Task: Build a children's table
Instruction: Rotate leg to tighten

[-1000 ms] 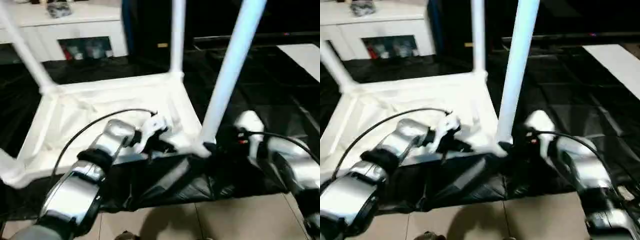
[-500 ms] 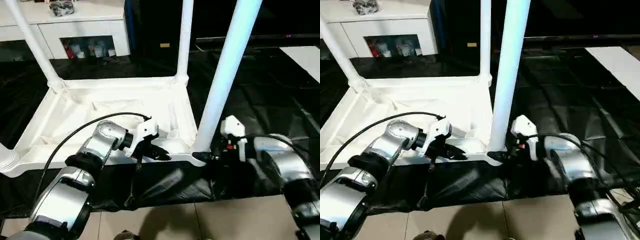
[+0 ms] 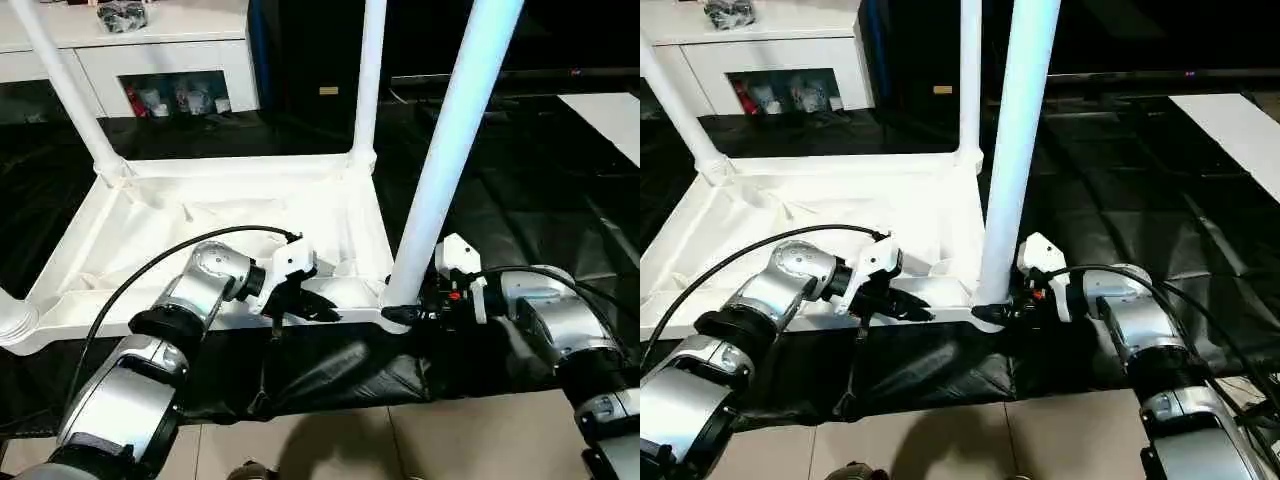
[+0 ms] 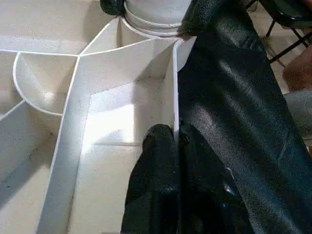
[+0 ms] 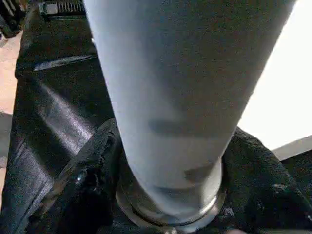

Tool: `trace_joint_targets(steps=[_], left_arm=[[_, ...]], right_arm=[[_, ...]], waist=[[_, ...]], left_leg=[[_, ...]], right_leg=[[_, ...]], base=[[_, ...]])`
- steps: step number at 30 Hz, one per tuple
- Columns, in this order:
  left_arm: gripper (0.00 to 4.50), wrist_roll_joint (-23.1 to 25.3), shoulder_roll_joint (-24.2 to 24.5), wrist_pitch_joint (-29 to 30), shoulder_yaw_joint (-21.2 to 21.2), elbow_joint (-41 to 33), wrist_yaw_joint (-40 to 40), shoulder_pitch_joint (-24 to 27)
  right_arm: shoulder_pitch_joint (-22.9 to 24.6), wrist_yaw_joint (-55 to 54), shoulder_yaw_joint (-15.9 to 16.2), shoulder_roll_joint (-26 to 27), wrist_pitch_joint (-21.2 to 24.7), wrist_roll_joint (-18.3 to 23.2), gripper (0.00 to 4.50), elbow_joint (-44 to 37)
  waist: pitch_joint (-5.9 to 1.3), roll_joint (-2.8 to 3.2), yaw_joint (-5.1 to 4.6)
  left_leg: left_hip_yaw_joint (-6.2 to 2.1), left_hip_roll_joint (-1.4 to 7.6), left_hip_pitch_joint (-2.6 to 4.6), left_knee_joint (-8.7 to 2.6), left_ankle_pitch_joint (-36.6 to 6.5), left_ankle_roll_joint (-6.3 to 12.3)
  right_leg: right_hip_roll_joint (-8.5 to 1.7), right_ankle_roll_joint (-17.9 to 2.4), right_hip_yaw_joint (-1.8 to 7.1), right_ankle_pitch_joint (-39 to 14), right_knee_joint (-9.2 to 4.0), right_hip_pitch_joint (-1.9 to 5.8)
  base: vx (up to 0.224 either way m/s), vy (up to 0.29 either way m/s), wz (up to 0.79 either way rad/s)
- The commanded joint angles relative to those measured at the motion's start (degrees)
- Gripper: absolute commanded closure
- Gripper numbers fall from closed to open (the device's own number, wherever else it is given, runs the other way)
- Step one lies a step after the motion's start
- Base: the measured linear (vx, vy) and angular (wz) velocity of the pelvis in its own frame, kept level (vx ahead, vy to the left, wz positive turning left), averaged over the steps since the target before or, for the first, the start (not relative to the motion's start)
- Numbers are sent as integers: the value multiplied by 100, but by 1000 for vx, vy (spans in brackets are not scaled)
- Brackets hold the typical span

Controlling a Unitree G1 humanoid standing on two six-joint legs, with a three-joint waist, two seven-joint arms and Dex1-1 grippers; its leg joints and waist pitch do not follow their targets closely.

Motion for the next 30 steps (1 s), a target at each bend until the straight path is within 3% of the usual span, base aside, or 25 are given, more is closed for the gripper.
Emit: trace_joint_targets(steps=[1, 4, 5, 8, 12, 14, 15, 17, 18, 19, 20, 21, 23, 24, 26, 27, 30], left_arm=[[450, -69, -29, 17, 45, -21, -47, 24], [450, -95, -92, 170, 92, -29, 105, 12], [450, -83, -190, 257, 145, 17, 409, -21], [450, -76, -329, 347, 208, 45, 782, -55], [450, -85, -809, 639, 310, -2, 1623, -96], [450, -158, -1293, 891, 390, -7, 2177, -125], [450, -157, -1370, 897, 396, 11, 2290, -131], [450, -149, -1493, 912, 395, 40, 2452, -133], [450, -123, -1567, 926, 384, 45, 2534, -118], [450, -69, -1636, 919, 373, 53, 2667, -100], [450, -19, -1661, 905, 335, 43, 2688, -73], [450, 50, -1683, 867, 299, 20, 2756, -37], [450, 152, -1627, 801, 239, -22, 2753, 7], [450, 183, -1579, 756, 222, -32, 2726, 18], [450, 178, -1476, 671, 217, -59, 2613, 42], [450, 165, -1408, 643, 225, -82, 2548, 56], [450, 85, -1174, 465, 275, -157, 2216, 117]], right_arm=[[-43, 155, 141, 137, -48, 5, 186, 76], [-11, 124, 38, 259, 68, 130, 186, 63], [86, -54, -62, 394, 181, 225, 186, -15], [206, -435, -110, 539, 210, 175, 187, -64], [364, -1744, -232, 1016, 409, -78, 187, 36], [344, -2935, -484, 1625, 471, -133, 187, 185], [316, -3141, -548, 1745, 493, -113, 187, 229], [246, -3567, -649, 1960, 534, -110, 187, 327], [185, -3898, -691, 2106, 567, -147, 187, 405], [143, -4113, -690, 2238, 499, -194, 187, 452], [126, -4237, -663, 2337, 452, -243, 187, 450], [121, -4416, -644, 2475, 357, -334, 187, 412], [161, -4526, -648, 2603, 229, -425, 187, 315], [191, -4546, -667, 2605, 163, -439, 131, 277], [249, -4507, -756, 2543, 75, -353, 115, 196], [275, -4463, -791, 2475, 39, -320, 108, 157], [349, -4086, -845, 2139, -115, -245, 82, 69]], waist=[[-404, -151, 10], [-405, -142, 5], [-403, -170, -2], [-393, -171, -4], [-340, -174, -72], [-307, -119, -146], [-309, -152, -170], [-309, -142, -215], [-314, -111, -254], [-304, -125, -286], [-323, -112, -319], [-316, -80, -332], [-301, -103, -369], [-302, -95, -393], [-310, -79, -407], [-327, -137, -413], [-346, -132, -378]], left_leg=[[-10, 105, 84, -384, -1329, 507], [-15, 110, 89, -393, -1368, 481], [-7, 104, 80, -389, -1355, 485], [-15, 104, 84, -405, -1394, 441], [-32, 79, 126, -444, -1781, 238], [-76, 51, 165, -476, -2140, 51], [-85, 41, 150, -479, -2176, 28], [-100, 20, 193, -480, -2361, 31], [-99, 11, 212, -478, -2415, 64], [-97, 6, 210, -482, -2454, 75], [-111, 0, 182, -500, -2432, 90], [-122, 4, 174, -518, -2486, 91], [-130, -13, 216, -505, -2712, 73], [-141, -19, 232, -501, -2809, 81], [-157, -7, 233, -524, -2855, 108], [-161, -4, 202, -548, -2785, 157], [-167, 14, 148, -583, -2572, 288]], right_leg=[[-185, -1438, 143, -1638, -386, 281], [-183, -1441, 144, -1648, -386, 278], [-179, -1459, 148, -1607, -385, 285], [-189, -1388, 146, -1788, -399, 279], [-190, -1092, 144, -2646, -502, 238], [-197, -846, 113, -3303, -583, 207], [-197, -764, 100, -3400, -606, 222], [-184, -618, 72, -3624, -663, 192], [-184, -591, 69, -3659, -691, 172], [-174, -571, 61, -3709, -717, 163], [-176, -531, 40, -3684, -728, 201], [-172, -498, 30, -3684, -746, 193], [-160, -439, -1, -3854, -793, 146], [-159, -408, -12, -3932, -808, 139], [-164, -413, -18, -3854, -823, 154], [-162, -438, -16, -3689, -819, 195], [-183, -621, 54, -3240, -757, 228]], base=[[0, 0, 0], [0, 0, 0], [0, 0, 0], [0, 0, 0], [0, 0, 0], [0, 0, 0], [0, 0, 0], [0, 0, 0], [0, 0, 0], [0, 0, 0], [0, 0, 0], [0, 0, 0], [0, 0, 0], [0, 0, 0], [0, 0, 0], [0, 0, 0], [0, 0, 0]])
